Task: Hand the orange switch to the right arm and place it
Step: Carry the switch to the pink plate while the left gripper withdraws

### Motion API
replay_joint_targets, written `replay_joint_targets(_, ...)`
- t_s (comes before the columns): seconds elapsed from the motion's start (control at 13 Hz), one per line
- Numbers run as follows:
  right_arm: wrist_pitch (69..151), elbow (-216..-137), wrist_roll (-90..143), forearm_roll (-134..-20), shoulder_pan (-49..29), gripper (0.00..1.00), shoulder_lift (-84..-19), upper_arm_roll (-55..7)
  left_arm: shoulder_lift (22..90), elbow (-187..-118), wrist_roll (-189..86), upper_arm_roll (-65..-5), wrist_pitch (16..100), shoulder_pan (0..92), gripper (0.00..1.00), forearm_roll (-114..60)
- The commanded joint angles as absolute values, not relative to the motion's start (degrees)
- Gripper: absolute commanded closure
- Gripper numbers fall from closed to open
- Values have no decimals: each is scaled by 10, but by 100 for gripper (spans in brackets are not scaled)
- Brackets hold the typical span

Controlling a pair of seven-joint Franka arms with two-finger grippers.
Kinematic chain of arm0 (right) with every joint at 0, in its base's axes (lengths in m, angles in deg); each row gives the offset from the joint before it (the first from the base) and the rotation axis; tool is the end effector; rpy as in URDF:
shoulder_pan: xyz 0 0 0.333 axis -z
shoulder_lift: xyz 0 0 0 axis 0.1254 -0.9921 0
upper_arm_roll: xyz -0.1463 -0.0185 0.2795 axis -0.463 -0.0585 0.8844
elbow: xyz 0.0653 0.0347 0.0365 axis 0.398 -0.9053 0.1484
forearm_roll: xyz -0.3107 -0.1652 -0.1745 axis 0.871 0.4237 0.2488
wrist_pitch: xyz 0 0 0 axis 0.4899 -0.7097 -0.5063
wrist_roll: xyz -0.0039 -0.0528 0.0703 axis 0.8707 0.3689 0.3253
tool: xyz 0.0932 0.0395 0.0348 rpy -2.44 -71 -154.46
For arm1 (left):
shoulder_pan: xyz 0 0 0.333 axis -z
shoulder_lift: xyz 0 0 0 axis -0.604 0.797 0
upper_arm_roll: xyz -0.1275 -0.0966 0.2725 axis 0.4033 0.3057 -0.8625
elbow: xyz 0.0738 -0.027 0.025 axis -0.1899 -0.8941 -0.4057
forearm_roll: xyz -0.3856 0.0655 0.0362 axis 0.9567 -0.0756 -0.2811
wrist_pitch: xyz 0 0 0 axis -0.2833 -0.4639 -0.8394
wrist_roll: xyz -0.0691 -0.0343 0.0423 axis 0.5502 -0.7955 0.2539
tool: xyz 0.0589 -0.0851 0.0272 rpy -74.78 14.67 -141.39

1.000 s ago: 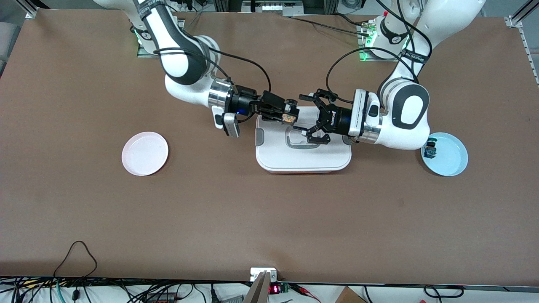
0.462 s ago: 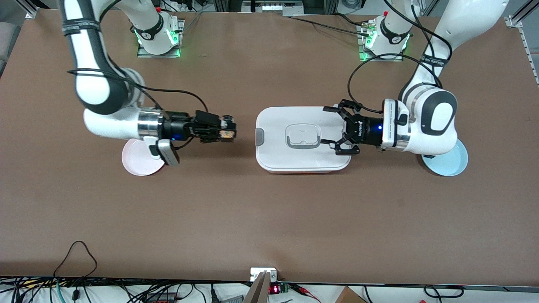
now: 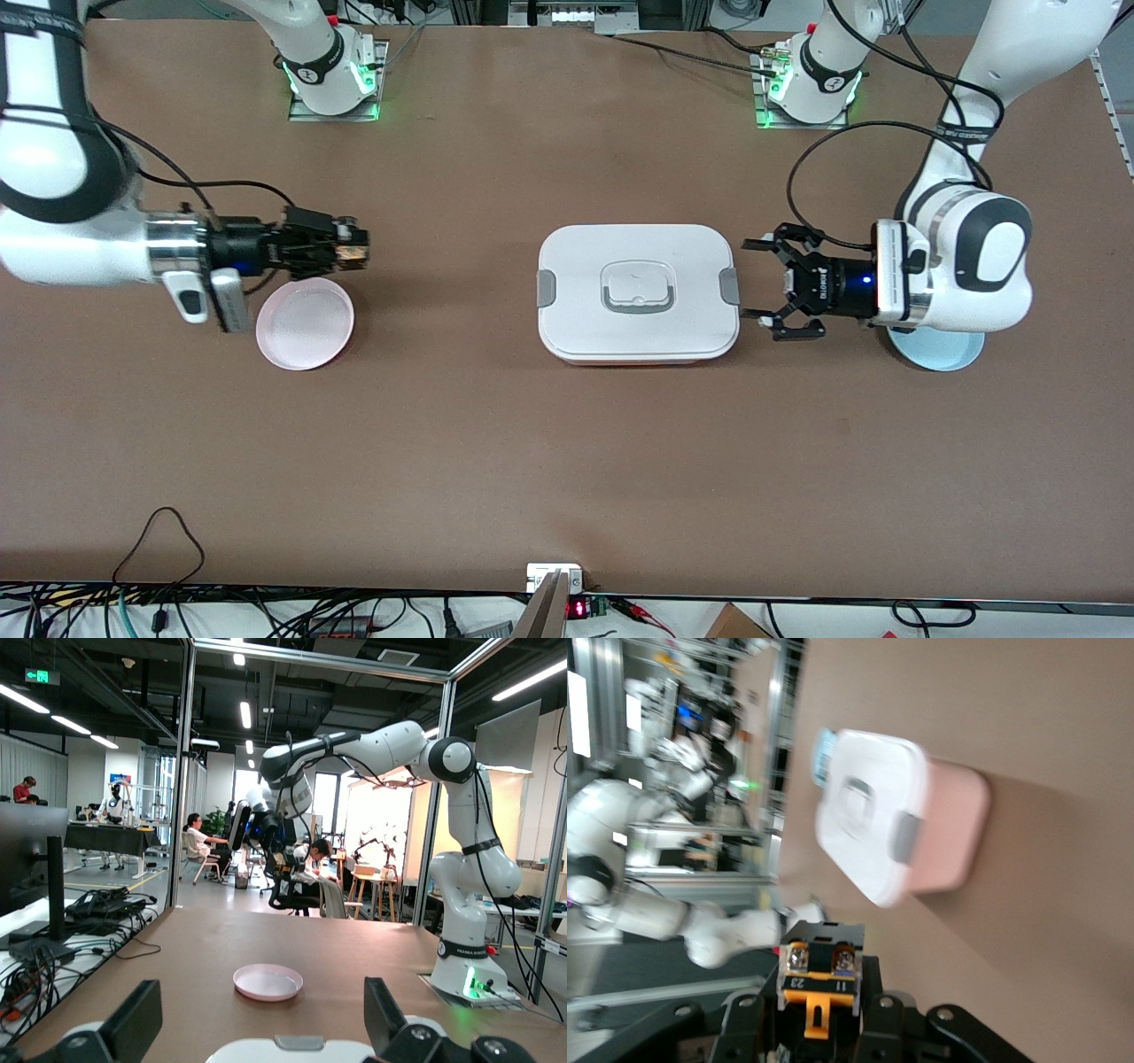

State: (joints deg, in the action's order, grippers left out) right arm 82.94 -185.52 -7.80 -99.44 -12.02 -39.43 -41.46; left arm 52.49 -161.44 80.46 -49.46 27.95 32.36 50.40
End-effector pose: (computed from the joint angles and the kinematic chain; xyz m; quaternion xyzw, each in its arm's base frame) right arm 0.5701 0.0689 0.4218 -0.8542 -0.1497 0.0426 0.4961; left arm 0.5998 -0.0978 0.3508 0.5051 -0.4887 0.4634 0.5398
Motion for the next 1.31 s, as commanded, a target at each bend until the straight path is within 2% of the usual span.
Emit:
replay_joint_targets(0.0,840,-1850,-43,-862,-123,100,-368,-429,509,-1625,824,-528,239,315,0,469)
replay_joint_targets(0.23,918,-1840,46,-684,-128,100,-355,-431,506,-1622,821,-553,222,292,0,380)
replay_joint_targets(0.54,1018,-1878,171,-549,-151,100,-352,-428,503,-1605,755,-583,210,282,0,209)
replay_joint_targets(0.77,1129,-1954,209,-525,-178,100,-353,-427,495,-1591,683,-606,212,282,0,98)
replay_joint_targets(1.0,1306,-2060,205,-525,-205,100,-369,-424,495,-1552,603,-612,251,282,0,-26)
replay_joint_targets(1.23,1370,-2067,212,-530,-221,100,-419,-423,496,-1512,502,-612,298,285,0,-136)
